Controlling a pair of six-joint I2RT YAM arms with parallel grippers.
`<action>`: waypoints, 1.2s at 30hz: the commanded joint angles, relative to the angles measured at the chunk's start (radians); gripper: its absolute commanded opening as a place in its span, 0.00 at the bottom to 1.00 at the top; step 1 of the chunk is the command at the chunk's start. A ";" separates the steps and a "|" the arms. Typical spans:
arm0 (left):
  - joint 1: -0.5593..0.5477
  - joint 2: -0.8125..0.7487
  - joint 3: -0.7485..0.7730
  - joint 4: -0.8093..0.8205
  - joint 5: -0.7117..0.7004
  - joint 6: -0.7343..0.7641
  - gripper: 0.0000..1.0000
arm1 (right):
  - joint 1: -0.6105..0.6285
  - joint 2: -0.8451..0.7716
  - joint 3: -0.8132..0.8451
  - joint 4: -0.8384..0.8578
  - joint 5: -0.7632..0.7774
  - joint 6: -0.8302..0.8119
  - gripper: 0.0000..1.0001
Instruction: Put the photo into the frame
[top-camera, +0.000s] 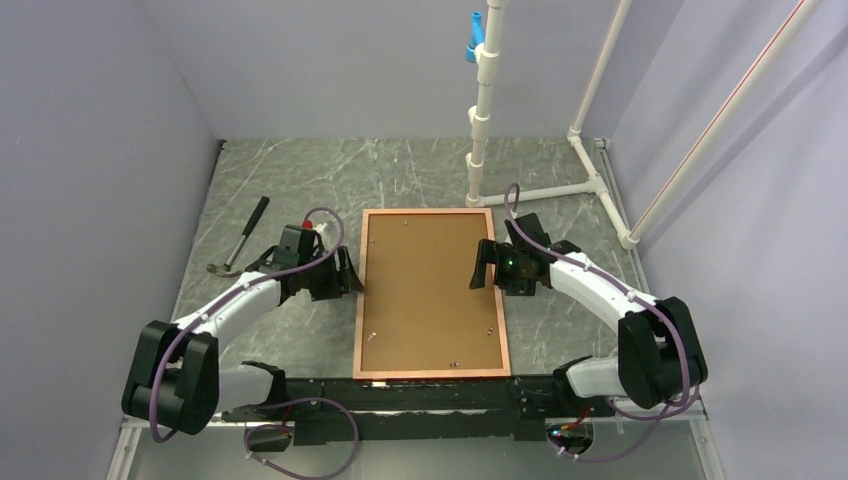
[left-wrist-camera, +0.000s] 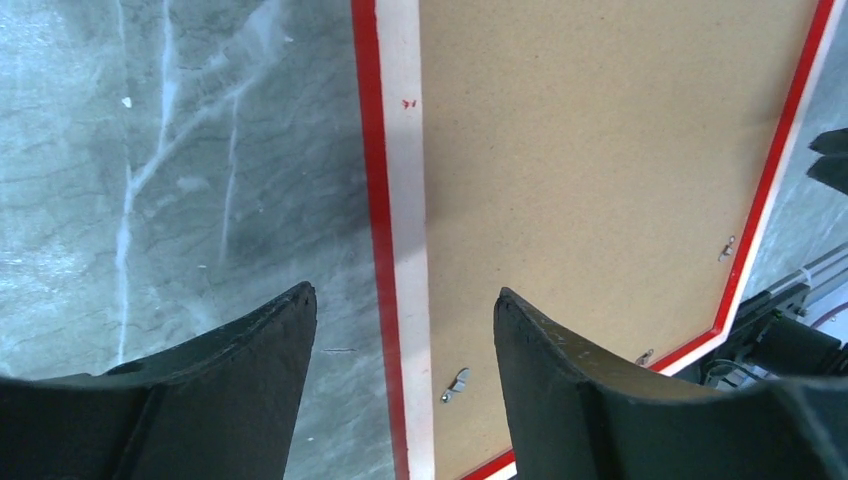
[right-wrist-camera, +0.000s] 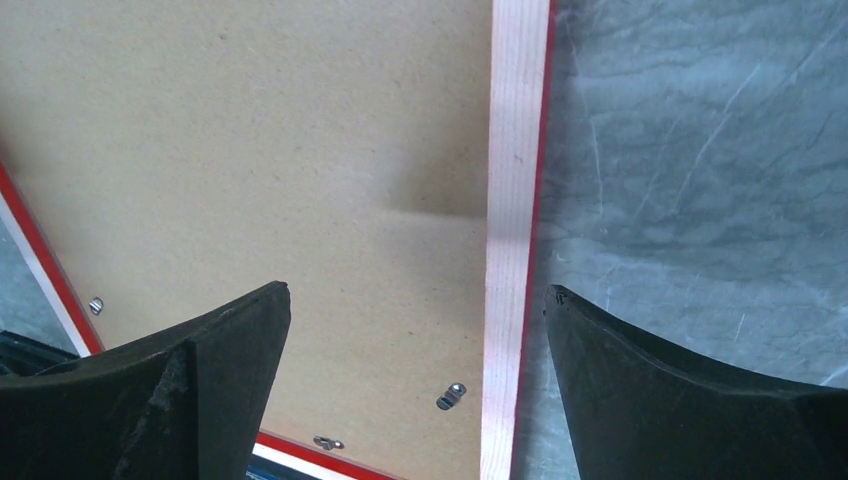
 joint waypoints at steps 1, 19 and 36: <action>-0.014 -0.017 -0.021 0.036 0.059 0.012 0.70 | -0.019 -0.026 -0.042 0.026 -0.040 -0.005 0.99; -0.063 0.165 -0.029 0.267 0.170 -0.123 0.68 | -0.023 0.056 -0.117 0.212 -0.245 0.061 0.98; -0.172 -0.007 -0.051 -0.014 -0.119 -0.015 0.92 | -0.026 -0.014 -0.164 0.154 -0.205 0.049 0.99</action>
